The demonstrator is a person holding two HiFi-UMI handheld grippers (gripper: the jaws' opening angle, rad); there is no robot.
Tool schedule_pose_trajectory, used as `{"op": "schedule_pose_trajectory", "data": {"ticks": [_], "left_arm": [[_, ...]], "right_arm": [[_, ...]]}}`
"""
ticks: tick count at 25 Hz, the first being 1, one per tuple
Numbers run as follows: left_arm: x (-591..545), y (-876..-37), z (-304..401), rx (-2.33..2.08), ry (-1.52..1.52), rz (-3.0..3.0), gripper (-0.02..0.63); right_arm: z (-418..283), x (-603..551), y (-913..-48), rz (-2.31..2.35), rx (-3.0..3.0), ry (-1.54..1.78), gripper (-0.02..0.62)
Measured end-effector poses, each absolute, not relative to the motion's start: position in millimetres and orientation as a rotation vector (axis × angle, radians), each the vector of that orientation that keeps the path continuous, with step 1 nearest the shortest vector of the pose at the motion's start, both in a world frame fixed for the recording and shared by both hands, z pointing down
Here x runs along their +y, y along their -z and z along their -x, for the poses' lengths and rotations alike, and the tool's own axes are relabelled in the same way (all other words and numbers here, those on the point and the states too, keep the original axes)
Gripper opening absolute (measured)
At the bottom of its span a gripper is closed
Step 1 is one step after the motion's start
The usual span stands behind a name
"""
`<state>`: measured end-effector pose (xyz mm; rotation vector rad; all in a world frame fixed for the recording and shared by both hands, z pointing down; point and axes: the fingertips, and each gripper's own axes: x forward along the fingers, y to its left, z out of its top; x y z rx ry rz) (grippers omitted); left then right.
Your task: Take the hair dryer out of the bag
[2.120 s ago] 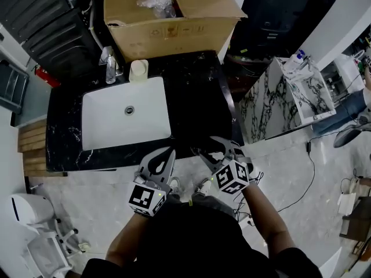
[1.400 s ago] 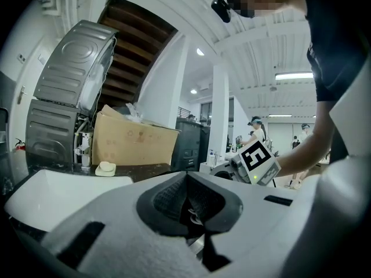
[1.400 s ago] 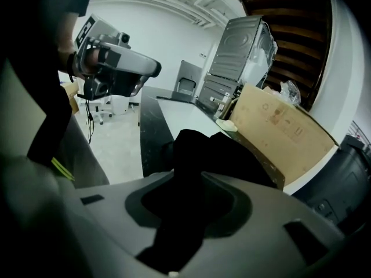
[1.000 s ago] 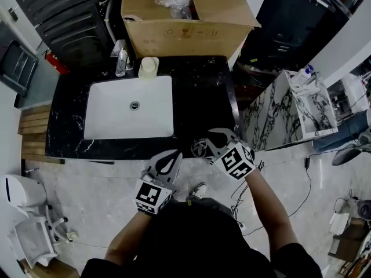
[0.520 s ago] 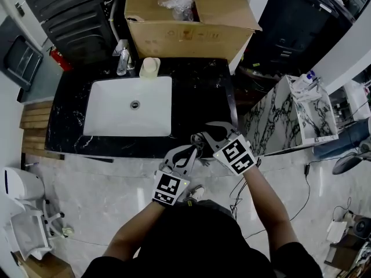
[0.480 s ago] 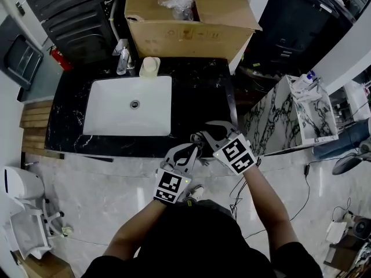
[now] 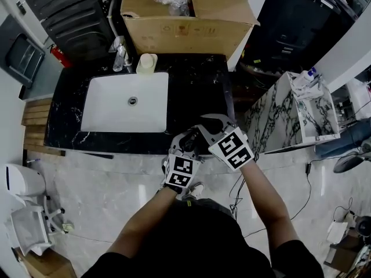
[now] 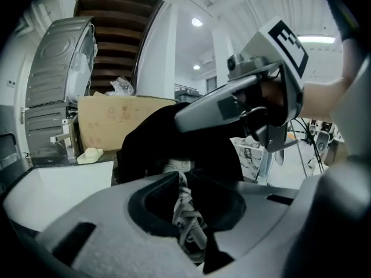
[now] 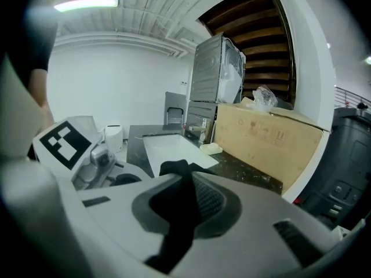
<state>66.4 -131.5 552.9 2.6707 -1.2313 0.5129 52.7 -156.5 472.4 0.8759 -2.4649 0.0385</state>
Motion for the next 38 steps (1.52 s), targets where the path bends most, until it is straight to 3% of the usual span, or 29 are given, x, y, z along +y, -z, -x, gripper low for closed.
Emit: {"op": "schedule_pose_trajectory", "data": {"ticks": [13, 14, 15, 26, 31, 38], "left_arm": [[-138, -549, -63, -1.253, -0.508, -2.583, 0.161], [-137, -550, -67, -1.233, -0.515, -2.579, 0.176], [-137, -553, -72, -1.211, -0.528, -2.578, 0.233], [-153, -578, -67, -1.260, -0.603, -2.503, 0.238], [-161, -584, -70, -1.182, -0.656, -2.428, 0.326], [-162, -617, -80, -1.145, -0.849, -2.427, 0.331]], "right_arm": [[-70, -159, -473, -0.922, -2.473, -0.066, 0.031], [-71, -159, -473, -0.926, -2.471, -0.062, 0.031], [-72, -159, -473, -0.928, -2.471, -0.059, 0.031], [-68, -153, -462, -0.915, -2.512, -0.053, 0.031], [-67, -152, -462, -0.904, -2.518, -0.048, 0.031], [-66, -154, -465, -0.893, -2.510, -0.032, 0.031]]}}
